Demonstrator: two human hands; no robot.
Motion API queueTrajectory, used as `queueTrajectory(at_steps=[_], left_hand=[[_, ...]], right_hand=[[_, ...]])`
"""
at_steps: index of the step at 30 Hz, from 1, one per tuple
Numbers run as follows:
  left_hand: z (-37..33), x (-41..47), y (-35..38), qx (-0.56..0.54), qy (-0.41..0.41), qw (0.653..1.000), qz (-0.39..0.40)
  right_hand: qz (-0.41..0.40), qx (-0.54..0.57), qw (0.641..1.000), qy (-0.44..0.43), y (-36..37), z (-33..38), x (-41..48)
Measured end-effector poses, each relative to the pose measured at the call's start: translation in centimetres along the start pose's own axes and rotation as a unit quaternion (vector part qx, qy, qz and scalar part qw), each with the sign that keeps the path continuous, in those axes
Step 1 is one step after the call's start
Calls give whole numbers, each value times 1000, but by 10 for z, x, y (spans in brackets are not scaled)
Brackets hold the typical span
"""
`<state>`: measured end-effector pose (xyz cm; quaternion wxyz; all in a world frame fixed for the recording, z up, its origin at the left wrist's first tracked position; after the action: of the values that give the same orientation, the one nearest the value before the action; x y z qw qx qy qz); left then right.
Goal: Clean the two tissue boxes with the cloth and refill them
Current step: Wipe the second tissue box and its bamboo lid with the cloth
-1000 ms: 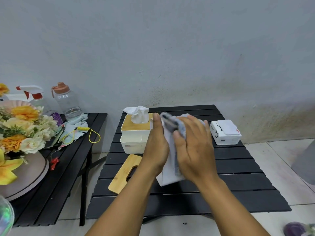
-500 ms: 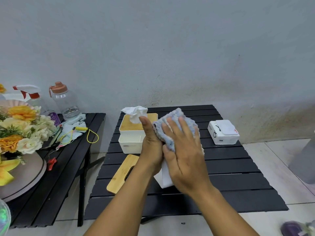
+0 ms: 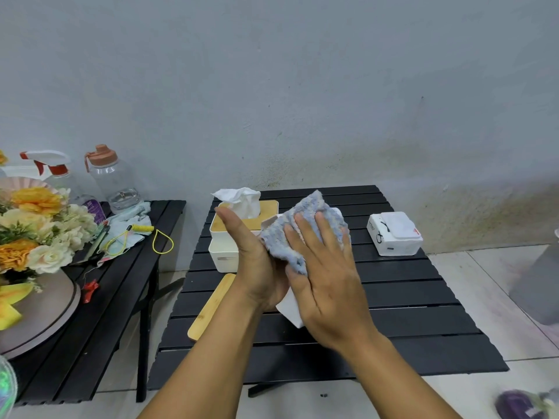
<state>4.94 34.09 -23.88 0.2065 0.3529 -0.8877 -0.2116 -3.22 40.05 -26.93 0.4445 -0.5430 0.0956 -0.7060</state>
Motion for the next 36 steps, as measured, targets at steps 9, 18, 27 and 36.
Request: queueTrajectory(at_steps=[9, 18, 27, 36], left_hand=[[7, -2, 1, 39, -8, 999, 9], [8, -4, -2, 52, -24, 998, 22], [-4, -8, -6, -4, -1, 1000, -19], [3, -11, -2, 4, 32, 999, -30]], right_hand=[[-22, 43, 998, 31, 3, -1, -4], [-58, 76, 984, 148, 2, -14, 0], [-18, 15, 998, 53, 11, 9, -4], [2, 38, 999, 5, 9, 13, -4]])
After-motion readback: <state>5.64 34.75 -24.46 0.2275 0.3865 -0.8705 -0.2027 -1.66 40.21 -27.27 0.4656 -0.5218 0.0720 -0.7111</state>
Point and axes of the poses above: each hand's wrist, its own x-axis towards the middle knuckle, its own y-axis out of the palm, z = x × y, the point moved 2 cm from there along x, towards the middle knuckle, and after that the axes turned 4 degrees about z, right-handed, at the moved point
